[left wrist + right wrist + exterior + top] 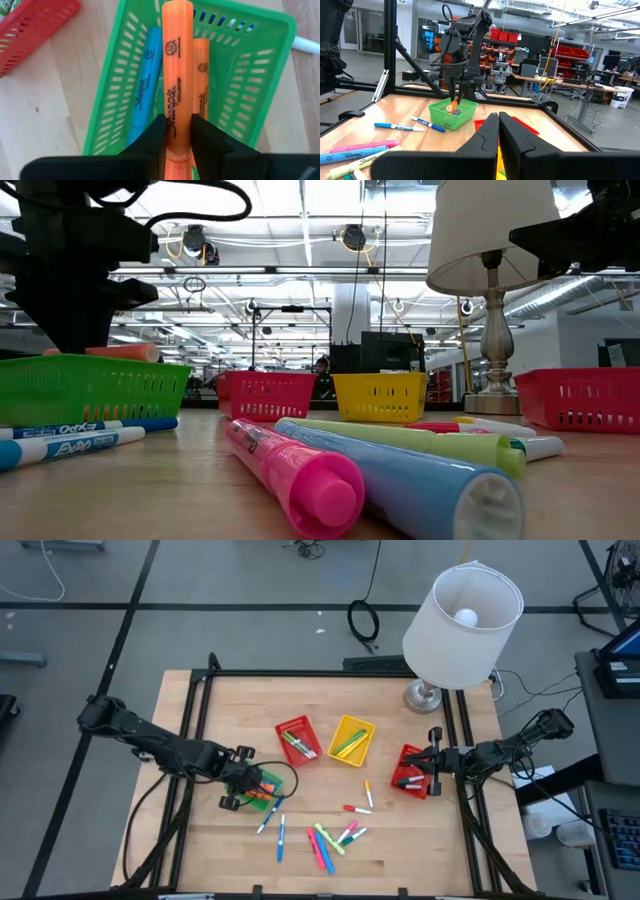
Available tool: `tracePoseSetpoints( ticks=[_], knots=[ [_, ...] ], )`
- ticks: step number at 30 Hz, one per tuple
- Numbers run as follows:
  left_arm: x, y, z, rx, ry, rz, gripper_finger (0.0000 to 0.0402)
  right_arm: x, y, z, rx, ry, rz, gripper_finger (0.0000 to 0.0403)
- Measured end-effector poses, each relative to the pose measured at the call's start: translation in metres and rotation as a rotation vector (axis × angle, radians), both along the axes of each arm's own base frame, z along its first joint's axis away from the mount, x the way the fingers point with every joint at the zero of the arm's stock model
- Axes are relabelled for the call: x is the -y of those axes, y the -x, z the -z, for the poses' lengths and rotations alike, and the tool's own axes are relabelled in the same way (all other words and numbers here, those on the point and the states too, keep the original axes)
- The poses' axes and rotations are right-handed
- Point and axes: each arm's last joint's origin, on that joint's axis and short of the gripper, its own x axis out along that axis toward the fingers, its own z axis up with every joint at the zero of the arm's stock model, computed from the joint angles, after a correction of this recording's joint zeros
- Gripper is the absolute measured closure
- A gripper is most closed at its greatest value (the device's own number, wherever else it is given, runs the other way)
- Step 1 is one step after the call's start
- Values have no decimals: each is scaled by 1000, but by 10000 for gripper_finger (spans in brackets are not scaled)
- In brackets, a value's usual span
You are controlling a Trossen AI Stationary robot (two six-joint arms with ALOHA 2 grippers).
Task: Pick & Place Markers
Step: Put the orange highlighter into the green bin
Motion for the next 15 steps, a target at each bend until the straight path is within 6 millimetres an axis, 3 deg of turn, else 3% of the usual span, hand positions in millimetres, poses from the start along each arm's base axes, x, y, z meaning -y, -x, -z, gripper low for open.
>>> tracePoseSetpoints(
  ticks=[9,15],
  knots=[
    [0,0,0,2,17,-59,322,0,0,0,1,-9,-1,403],
    [-1,0,0,1,32,-106,287,0,0,0,1,-11,-1,403]
  ],
)
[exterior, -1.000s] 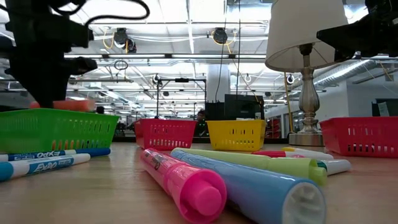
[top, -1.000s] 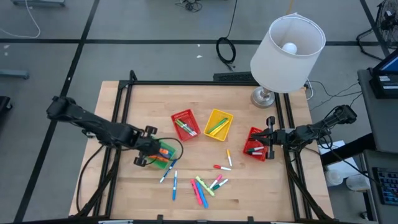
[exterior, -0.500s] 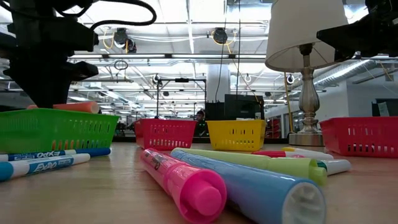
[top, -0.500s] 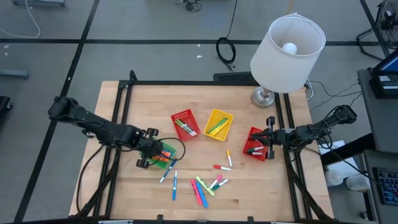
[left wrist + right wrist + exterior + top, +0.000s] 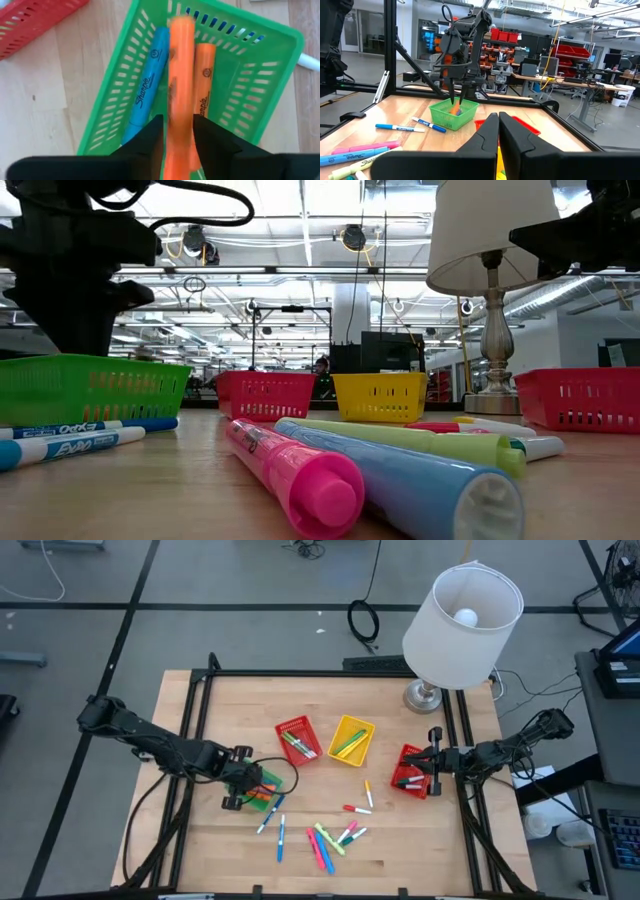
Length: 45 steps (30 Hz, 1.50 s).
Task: Pick & Place Markers
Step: Put the orange highlighter into the green bin, then put the light blue marker into the left red bin
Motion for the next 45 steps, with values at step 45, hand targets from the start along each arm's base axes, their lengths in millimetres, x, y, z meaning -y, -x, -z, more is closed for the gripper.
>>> tracePoseSetpoints(
  ticks=[45],
  knots=[
    [-31,78,-8,1230,50,-15,399,-2,-5,-2,17,-80,-10,403]
  ],
)
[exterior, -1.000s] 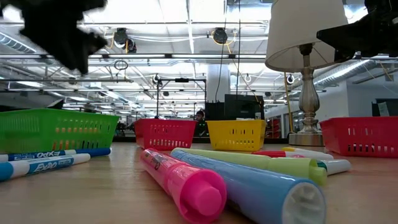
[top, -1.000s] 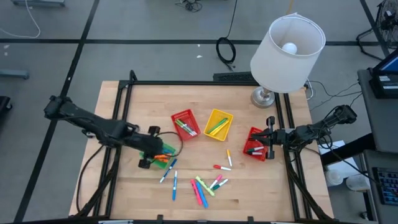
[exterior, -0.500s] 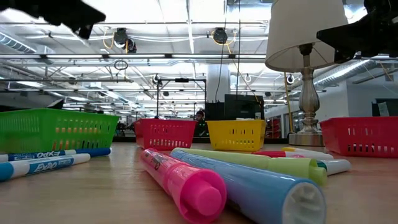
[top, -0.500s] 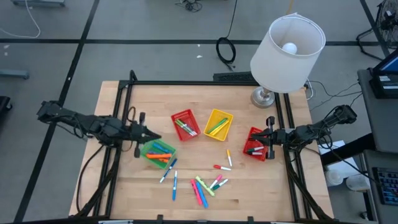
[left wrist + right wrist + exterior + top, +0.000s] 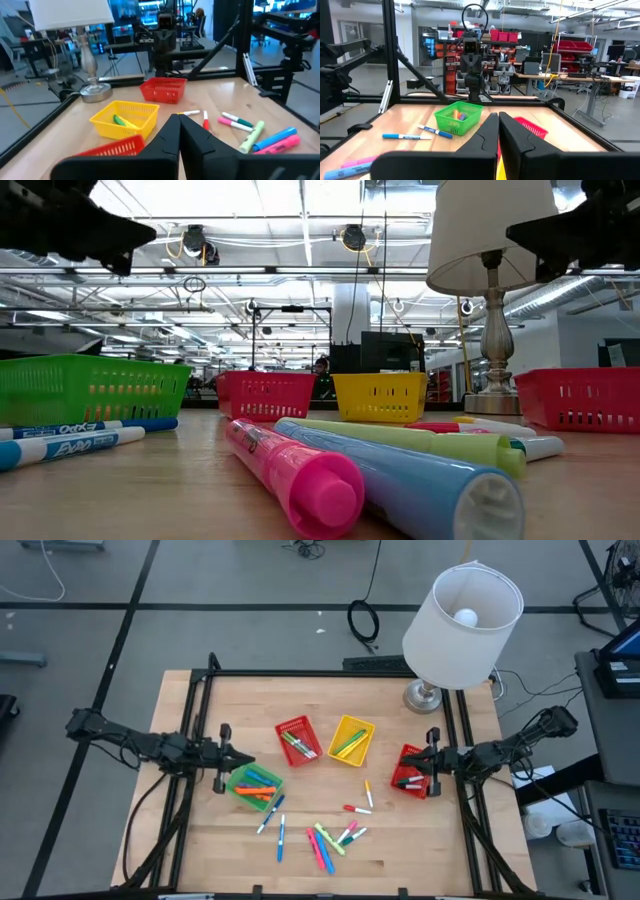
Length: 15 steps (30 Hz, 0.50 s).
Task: Pick & Place Markers
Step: Put the light blue marker into the left red bin
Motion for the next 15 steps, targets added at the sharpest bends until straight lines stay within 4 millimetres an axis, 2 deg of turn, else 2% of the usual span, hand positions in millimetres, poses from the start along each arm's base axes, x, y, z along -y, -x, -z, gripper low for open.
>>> tracePoseSetpoints(
  ticks=[2,8,12,15],
  knots=[
    [0,0,4,36,18,-3,396,0,-1,0,-4,4,1,403],
    [-1,0,20,-3,22,-10,398,-2,-3,1,-13,15,-3,403],
    [-3,1,35,-14,-26,-62,395,-4,-3,-3,31,60,-72,403],
    [-3,1,32,6,-19,-82,395,-5,-2,-8,91,106,-125,403]
  ],
)
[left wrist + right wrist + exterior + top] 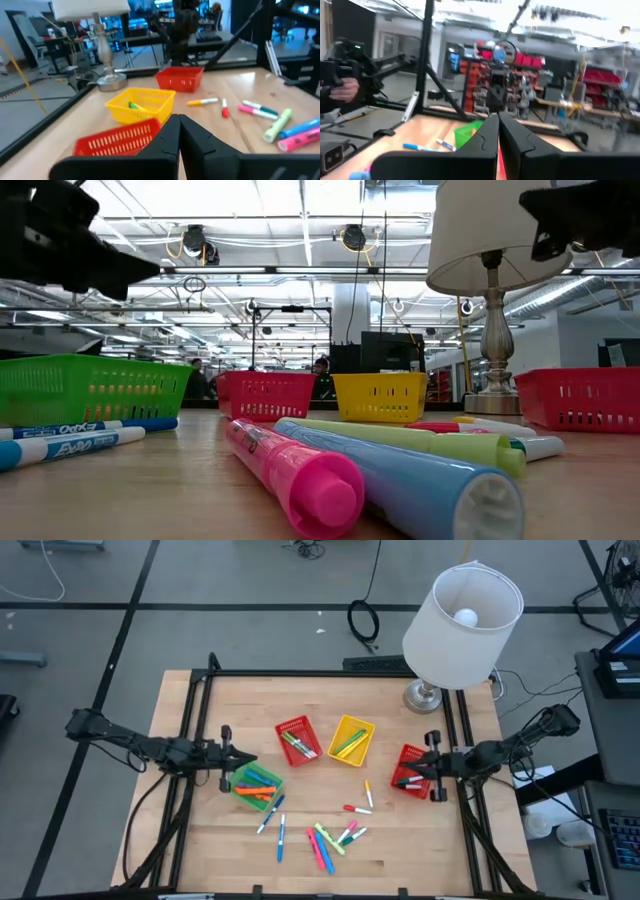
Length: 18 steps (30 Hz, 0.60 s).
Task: Pick & Place Markers
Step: Put the light blue marker into the left red bin
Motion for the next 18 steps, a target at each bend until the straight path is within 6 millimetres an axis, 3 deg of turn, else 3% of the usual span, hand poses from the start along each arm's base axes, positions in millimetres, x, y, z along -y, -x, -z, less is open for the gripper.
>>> tracePoseSetpoints(
  ticks=[18],
  knots=[
    [1,0,-1,11,98,25,384,0,1,-5,50,-34,-8,403]
  ],
)
